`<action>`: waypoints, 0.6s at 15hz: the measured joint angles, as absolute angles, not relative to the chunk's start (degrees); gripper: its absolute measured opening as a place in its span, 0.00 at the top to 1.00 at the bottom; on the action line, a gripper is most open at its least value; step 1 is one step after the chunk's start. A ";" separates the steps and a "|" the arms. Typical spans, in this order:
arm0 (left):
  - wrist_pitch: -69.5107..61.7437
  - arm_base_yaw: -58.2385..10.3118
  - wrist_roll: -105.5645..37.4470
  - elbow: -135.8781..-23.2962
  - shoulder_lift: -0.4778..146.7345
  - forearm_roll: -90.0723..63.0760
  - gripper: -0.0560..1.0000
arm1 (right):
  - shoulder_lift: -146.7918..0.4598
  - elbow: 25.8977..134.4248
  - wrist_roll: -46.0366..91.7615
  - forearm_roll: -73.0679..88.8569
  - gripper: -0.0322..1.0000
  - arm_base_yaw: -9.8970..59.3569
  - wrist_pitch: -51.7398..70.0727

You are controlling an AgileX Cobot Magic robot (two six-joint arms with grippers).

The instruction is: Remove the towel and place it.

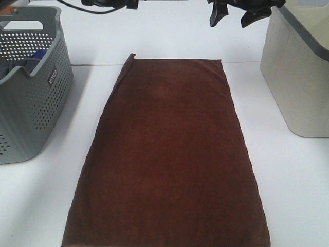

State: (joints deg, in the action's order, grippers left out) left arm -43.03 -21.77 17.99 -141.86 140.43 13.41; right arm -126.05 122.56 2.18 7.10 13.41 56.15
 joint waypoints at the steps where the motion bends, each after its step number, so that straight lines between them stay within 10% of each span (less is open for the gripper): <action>1: -48.19 -22.17 16.50 -141.86 138.20 12.95 0.21 | -124.33 122.67 2.23 7.56 0.25 13.41 60.33; 9: -69.39 -22.98 9.11 -141.35 121.87 12.20 0.21 | -111.50 116.08 3.32 6.02 0.25 13.41 69.39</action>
